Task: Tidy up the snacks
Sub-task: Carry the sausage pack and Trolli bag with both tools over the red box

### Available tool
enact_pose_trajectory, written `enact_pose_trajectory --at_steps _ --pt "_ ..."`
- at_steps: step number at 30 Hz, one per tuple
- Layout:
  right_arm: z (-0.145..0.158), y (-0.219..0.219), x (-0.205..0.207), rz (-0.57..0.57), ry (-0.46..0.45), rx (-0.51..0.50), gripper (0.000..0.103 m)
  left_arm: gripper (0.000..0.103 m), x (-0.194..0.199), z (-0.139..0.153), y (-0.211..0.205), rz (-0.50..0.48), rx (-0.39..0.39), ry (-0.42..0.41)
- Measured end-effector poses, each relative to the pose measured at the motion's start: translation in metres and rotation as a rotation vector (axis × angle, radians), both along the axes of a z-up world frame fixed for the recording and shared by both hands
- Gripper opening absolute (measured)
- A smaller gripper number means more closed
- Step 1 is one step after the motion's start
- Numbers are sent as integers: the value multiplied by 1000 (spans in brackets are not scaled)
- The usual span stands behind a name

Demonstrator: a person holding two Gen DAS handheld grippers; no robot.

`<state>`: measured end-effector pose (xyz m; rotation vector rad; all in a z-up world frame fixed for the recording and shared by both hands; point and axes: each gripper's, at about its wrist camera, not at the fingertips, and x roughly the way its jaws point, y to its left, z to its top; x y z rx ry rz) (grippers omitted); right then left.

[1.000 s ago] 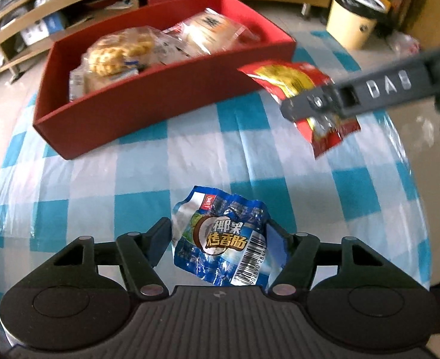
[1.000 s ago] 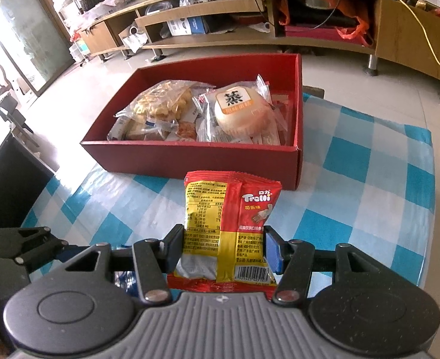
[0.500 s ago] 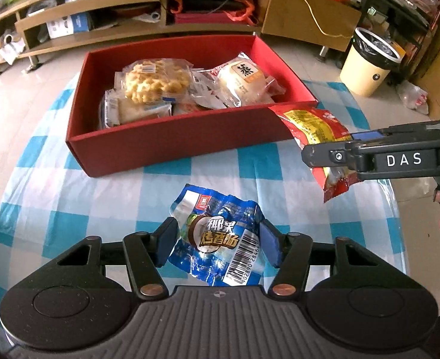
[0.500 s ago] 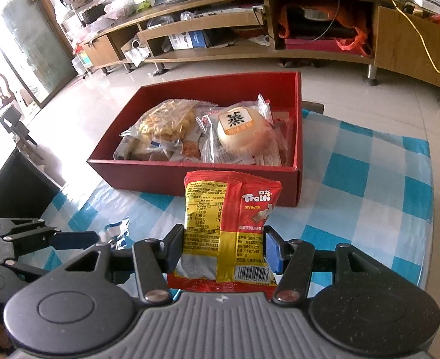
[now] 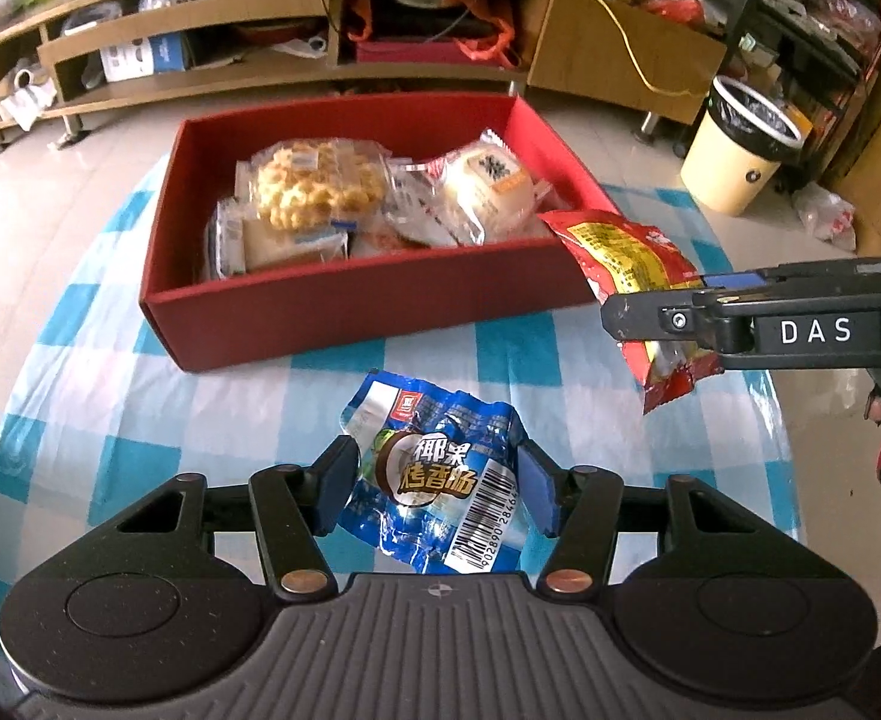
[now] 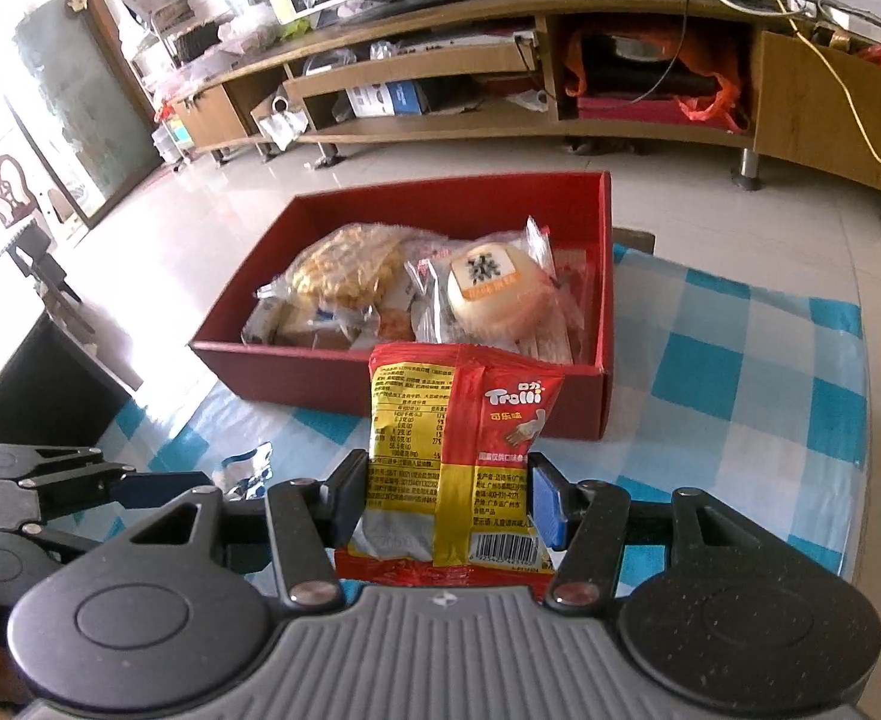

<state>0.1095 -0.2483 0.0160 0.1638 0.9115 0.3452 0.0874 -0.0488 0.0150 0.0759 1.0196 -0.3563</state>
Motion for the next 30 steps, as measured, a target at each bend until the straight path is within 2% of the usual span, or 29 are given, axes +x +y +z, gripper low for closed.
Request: enact_pose_trajectory --at_steps 5,18,30 --pt "6 0 3 -8 -16 11 55 64 2 9 1 9 -11 -28" --pt "12 -1 9 -27 -35 17 55 64 9 23 -4 26 20 -99" --pt "22 -3 25 -53 -60 38 55 65 32 35 -6 53 18 -145"
